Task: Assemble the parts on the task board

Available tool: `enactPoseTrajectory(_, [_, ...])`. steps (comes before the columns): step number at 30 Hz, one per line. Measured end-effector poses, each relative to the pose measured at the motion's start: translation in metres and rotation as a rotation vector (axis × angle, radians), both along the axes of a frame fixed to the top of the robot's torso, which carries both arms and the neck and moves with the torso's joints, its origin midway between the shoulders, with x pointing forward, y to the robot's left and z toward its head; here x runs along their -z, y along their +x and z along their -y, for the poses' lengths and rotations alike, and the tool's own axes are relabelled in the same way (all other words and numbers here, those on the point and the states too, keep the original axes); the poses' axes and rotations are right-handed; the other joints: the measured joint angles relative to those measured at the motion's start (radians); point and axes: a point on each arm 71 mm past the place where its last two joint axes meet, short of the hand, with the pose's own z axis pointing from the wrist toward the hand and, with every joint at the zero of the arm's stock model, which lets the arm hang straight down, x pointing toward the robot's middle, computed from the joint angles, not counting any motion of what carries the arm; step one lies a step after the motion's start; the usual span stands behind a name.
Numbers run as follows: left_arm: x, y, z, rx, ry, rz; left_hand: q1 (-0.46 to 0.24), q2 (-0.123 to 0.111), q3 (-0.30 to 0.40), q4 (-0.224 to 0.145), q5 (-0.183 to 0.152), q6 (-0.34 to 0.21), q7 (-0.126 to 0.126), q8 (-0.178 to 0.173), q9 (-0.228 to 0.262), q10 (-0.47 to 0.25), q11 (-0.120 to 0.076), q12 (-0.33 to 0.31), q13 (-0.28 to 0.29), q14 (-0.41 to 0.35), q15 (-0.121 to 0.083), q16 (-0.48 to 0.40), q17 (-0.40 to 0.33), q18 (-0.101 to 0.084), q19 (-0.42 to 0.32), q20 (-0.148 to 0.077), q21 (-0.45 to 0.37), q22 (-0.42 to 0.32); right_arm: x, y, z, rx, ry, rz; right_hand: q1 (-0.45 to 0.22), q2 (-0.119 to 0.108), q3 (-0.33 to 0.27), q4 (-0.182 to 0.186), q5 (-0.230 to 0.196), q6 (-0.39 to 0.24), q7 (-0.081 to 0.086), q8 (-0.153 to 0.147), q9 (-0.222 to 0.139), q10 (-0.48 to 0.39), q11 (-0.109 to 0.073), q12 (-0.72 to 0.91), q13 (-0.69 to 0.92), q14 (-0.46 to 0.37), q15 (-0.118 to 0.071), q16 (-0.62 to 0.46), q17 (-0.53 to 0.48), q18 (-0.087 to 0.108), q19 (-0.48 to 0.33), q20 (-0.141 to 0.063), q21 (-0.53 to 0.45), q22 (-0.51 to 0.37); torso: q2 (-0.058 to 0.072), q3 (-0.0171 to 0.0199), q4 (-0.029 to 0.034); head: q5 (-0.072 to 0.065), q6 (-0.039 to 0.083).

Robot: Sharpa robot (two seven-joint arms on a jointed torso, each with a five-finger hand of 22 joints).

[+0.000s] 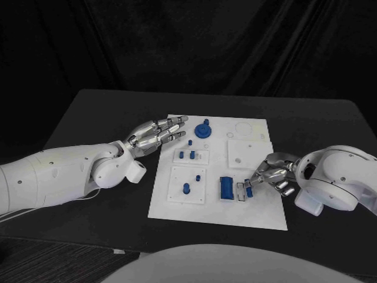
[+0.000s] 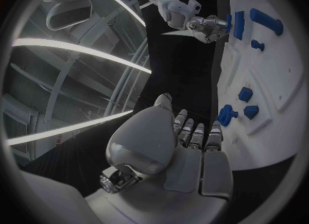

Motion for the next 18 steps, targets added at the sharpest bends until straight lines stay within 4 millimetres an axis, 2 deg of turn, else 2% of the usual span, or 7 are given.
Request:
enactPoseTrajectory(6, [-0.0001, -0.0002, -0.0007, -0.001, 0.0, 0.0, 0.0, 0.0, 0.0, 0.0, 0.0, 0.0, 0.0, 0.0, 0.0, 0.0, 0.0, 0.0, 0.0, 0.0, 0.0, 0.0, 0.0, 0.0, 0.0, 0.0, 0.0, 0.0, 0.0035, 0.0008, -0.0041, 0.006, 0.007, -0.024, -0.016, 0.001, 0.018, -0.007, -0.024, -0.004, -0.004, 0.001, -0.001, 0.0, 0.0, 0.0, 0.0, 0.0, 0.0, 0.0, -0.004, 0.0, 0.0, 0.0, 0.0, 0.0, 0.0, -0.0001, 0.0002, -0.003, 0.0])
enactPoseTrajectory(7, [-0.0001, -0.0002, -0.0006, 0.0, 0.0, 0.0, 0.0, 0.0, 0.0, 0.0, 0.0, 0.0, 0.0, 0.0, 0.0, 0.0, 0.0, 0.0, 0.0, 0.0, 0.0, 0.0, 0.0, 0.0, 0.0, 0.0, 0.0, 0.0, 0.0039, 0.001, -0.0043, 0.006, 0.006, -0.026, -0.017, 0.001, 0.03, -0.017, -0.033, -0.004, -0.004, 0.001, -0.001, 0.0, 0.0, 0.0, 0.0, 0.0, 0.0, 0.0, -0.006, 0.0, 0.0, 0.0, 0.0, 0.0, 0.0, -0.0001, 0.0002, -0.003, 0.0])
enactPoseTrajectory(18, [0.0, -0.0001, 0.0, 0.002, -0.001, -0.001, 0.0, 0.0, 0.003, -0.003, 0.0, 0.0, 0.0, 0.0, 0.0, 0.0, 0.0, 0.0, 0.0, 0.0, 0.0, 0.0, 0.0, 0.0, 0.0, 0.0, 0.0, 0.001, 0.0065, 0.0018, -0.0051, 0.002, -0.003, -0.046, -0.033, -0.001, 0.054, -0.02, -0.088, -0.008, -0.007, 0.001, -0.004, 0.0, 0.0, 0.0, 0.0, 0.001, 0.001, 0.0, -0.013, 0.0, 0.0, 0.0, -0.003, 0.0, 0.0, 0.0, 0.0002, -0.002, 0.0])
